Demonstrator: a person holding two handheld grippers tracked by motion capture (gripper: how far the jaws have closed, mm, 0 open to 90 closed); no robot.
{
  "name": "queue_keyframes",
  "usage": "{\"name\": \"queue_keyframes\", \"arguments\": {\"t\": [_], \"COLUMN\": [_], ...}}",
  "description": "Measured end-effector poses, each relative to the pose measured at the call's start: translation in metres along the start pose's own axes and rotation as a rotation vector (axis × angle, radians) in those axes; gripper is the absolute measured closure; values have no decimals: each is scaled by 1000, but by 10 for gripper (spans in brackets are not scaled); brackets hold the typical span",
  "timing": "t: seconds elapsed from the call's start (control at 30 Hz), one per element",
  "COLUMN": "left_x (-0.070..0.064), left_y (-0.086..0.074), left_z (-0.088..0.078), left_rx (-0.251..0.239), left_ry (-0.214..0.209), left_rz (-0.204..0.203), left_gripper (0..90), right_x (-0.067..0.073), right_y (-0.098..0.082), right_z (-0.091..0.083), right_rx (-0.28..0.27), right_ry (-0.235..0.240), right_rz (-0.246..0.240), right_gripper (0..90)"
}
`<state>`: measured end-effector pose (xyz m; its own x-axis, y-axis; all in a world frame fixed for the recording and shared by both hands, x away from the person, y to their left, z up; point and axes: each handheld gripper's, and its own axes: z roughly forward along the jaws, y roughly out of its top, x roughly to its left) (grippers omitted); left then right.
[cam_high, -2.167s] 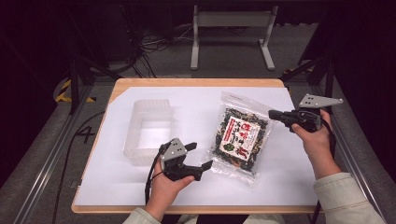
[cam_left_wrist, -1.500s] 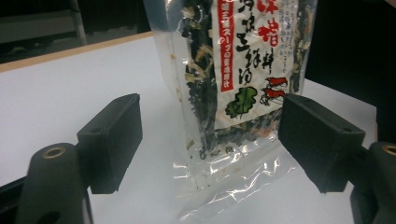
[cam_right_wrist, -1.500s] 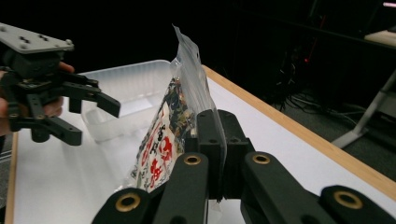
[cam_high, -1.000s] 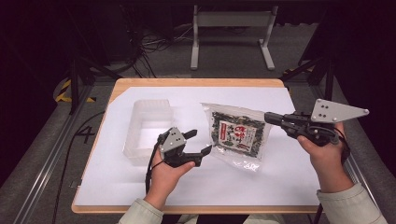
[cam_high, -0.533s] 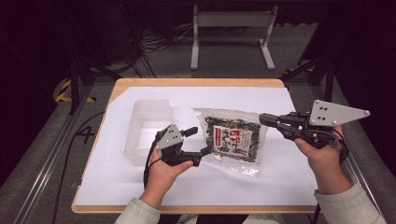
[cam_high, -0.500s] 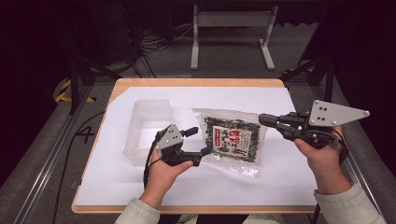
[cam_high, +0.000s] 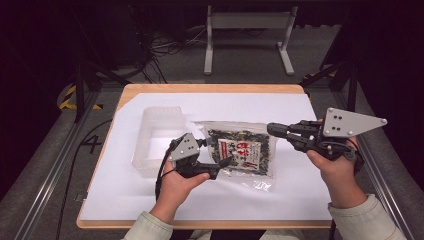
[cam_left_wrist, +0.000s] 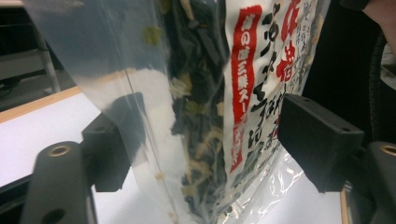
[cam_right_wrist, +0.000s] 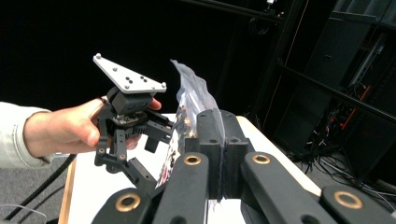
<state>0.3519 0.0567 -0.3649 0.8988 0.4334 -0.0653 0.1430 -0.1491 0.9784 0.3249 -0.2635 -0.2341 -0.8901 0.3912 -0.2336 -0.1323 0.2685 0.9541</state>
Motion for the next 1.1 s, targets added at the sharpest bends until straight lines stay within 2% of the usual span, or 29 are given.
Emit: {"name": "queue_keyframes", "arguments": {"t": [0.17, 0.2, 0.3, 0.4, 0.47, 0.57, 0.63, 0.8, 0.83, 1.1], "left_x": [-1, -3, -6, -4, -3, -1, 0, 0, 0, -3], "left_y": [-1, 0, -1, -2, -2, -3, -3, -3, -3, -1], "left_z": [-1, -1, 0, -1, -2, -3, -3, -6, -6, -6], "left_rx": [-16, -27, -20, -12, -7, 23, 27, 14, 21, 28], "left_ry": [2, -16, -20, -6, -18, -45, -47, -57, -58, -79], "left_rz": [21, 18, 26, 44, 30, -22, -30, -31, -17, 4], "left_gripper": [320, 362, 392, 466, 504, 554, 560, 619, 628, 679], "right_x": [-2, -2, -2, -2, -3, -5, -5, -8, -9, -12], "right_y": [-1, -1, -2, -4, -5, -8, -9, -14, -15, -20], "right_z": [1, 1, 4, 6, 7, 9, 9, 8, 8, 6], "right_rx": [-17, -24, -33, -42, -40, -33, -31, -40, -39, -41], "right_ry": [7, 9, 15, 16, 18, 12, 8, 0, -4, -33], "right_rz": [15, 19, 28, 36, 45, 54, 56, 78, 84, 93], "right_gripper": [900, 900, 900, 900, 900, 900, 900, 899, 898, 896]}}
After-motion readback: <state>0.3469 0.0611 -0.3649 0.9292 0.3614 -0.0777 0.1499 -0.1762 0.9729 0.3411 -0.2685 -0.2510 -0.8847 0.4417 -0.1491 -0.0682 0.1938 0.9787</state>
